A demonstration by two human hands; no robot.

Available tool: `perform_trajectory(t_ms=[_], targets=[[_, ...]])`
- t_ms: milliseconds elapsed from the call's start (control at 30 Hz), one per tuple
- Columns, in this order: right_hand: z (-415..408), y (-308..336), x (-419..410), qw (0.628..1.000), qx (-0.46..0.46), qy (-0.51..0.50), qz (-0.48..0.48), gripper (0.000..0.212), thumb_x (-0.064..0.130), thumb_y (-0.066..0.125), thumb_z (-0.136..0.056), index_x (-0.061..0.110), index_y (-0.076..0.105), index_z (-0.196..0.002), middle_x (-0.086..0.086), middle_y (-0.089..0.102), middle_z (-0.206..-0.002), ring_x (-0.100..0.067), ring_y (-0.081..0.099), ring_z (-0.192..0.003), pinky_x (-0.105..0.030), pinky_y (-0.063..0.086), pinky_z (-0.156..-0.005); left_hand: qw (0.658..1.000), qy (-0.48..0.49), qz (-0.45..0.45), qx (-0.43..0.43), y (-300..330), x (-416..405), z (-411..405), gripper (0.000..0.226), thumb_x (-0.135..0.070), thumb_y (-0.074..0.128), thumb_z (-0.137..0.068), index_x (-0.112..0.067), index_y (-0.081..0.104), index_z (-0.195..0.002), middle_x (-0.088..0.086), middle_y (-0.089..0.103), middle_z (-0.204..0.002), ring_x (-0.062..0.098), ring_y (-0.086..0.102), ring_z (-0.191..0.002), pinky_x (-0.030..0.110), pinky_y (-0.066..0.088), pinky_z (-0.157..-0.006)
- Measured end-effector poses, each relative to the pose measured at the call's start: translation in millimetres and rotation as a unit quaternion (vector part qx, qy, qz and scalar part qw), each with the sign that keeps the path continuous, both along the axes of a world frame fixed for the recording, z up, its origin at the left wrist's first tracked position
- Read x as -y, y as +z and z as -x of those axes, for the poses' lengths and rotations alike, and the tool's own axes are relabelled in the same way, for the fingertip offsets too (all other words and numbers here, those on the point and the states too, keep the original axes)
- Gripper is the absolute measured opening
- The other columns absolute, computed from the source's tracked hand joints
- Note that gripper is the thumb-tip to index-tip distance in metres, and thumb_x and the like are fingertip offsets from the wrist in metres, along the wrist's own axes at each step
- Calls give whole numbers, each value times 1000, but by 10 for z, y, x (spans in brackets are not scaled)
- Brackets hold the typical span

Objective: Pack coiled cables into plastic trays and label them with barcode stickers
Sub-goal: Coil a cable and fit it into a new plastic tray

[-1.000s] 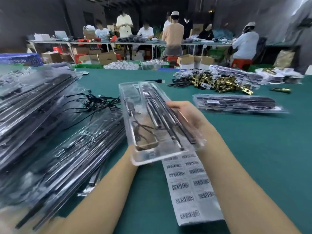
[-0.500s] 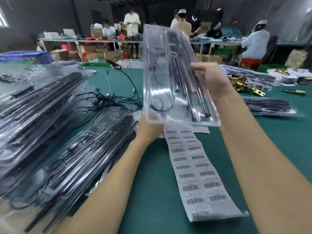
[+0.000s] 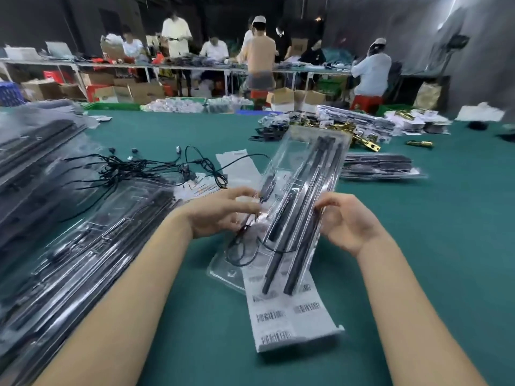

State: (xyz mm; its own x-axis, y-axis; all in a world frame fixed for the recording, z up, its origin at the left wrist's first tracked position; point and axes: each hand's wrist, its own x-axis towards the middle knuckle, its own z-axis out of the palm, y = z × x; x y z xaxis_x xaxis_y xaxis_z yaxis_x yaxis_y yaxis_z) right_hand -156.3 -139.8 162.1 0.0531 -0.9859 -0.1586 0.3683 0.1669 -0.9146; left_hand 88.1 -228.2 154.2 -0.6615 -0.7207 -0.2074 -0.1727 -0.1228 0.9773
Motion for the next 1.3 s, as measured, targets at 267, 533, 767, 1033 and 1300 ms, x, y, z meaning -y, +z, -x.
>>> perform_trajectory(t_ms=[267, 533, 767, 1033, 1300], targets=[[207, -9, 85, 985, -154, -74, 8, 25, 19, 53, -102, 15, 69, -120, 0, 75, -102, -16, 68, -82, -37, 53, -79, 990, -102, -93, -29, 46, -99, 145, 57, -41, 71, -90, -10, 47, -132, 19, 68, -120, 41, 64, -111, 34, 61, -76], [207, 458, -24, 823, -558, -98, 39, 78, 52, 72, -84, 33, 37, -150, 4, 47, -149, -20, 51, -128, -39, 42, -102, 976, -46, -174, -120, -27, -327, 593, 41, -21, 73, -87, -6, 50, -117, 20, 69, -114, 34, 70, -100, 43, 63, -75], [47, 574, -181, 731, -667, 147, -8, 120, 49, 90, -65, 44, 12, -157, 12, 15, -166, -16, 25, -149, -39, 30, -118, 958, 51, -212, -184, -136, -516, 896, 18, -14, 64, -93, -1, 68, -105, 18, 72, -104, 24, 71, -92, 30, 60, -82], [119, 448, -146, 701, -690, 174, -57, 119, 49, 89, -64, 51, 12, -155, 14, 26, -163, -18, 34, -145, -42, 34, -116, 950, 150, -244, -124, -93, -590, 899, 4, 3, 67, -88, 3, 68, -92, 15, 74, -75, 22, 74, -68, 25, 62, -63], [75, 461, -159, 693, -701, 160, -47, 123, 48, 89, -65, 46, 8, -157, 10, 18, -166, -20, 27, -149, -36, 35, -111, 944, 203, -231, -121, -53, -665, 951, 7, 10, 63, -85, 4, 67, -83, 14, 72, -64, 22, 71, -55, 24, 58, -51]])
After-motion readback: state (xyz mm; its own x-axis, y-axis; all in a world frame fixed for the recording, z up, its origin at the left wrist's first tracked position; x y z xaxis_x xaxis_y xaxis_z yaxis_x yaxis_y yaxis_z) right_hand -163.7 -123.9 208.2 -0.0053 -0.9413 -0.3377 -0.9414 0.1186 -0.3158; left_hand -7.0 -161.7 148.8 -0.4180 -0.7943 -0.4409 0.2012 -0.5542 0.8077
